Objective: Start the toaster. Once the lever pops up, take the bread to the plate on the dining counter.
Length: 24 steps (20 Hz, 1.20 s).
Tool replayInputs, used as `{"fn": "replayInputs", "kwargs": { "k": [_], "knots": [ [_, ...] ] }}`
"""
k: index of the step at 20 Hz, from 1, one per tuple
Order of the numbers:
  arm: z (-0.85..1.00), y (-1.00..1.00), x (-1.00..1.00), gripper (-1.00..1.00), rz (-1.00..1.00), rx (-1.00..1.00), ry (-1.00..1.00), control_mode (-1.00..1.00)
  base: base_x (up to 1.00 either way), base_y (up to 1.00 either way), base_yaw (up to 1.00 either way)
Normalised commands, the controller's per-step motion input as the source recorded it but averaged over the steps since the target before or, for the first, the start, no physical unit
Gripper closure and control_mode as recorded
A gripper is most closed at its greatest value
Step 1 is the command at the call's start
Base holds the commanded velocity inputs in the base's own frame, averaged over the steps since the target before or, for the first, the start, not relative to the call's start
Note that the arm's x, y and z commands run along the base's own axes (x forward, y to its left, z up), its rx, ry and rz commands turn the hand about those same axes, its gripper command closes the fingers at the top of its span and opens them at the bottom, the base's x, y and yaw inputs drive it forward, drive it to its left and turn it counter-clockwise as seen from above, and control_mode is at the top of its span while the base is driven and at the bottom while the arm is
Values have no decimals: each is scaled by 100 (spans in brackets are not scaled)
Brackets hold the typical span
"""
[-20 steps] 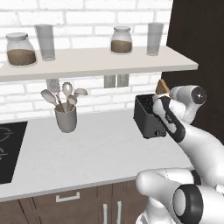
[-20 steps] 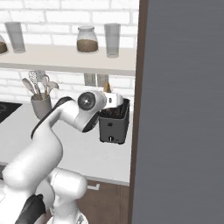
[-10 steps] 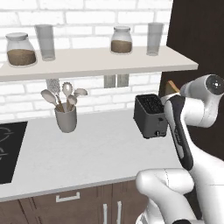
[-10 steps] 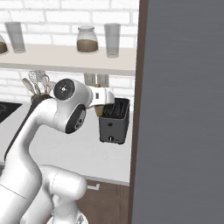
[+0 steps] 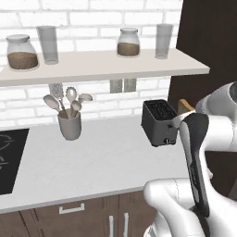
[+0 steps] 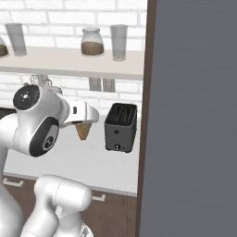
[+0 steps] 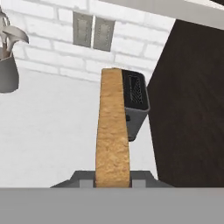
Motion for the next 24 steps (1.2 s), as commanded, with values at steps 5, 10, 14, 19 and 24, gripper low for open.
{"fn": "replayInputs", "kwargs": {
  "k": [5, 10, 14, 19, 24],
  "knots": [
    [-6, 23, -95, 100, 0, 0, 12, -100, 0, 0, 0],
    [-4, 0, -16, 100, 0, 0, 1, -100, 0, 0, 0],
    [0, 0, 0, 100, 0, 0, 0, -100, 0, 0, 0],
    [0, 0, 0, 100, 0, 0, 0, -100, 0, 0, 0],
    [-3, 0, -32, 100, 1, 0, 0, 100, -39, 0, 2]
  ]
}}
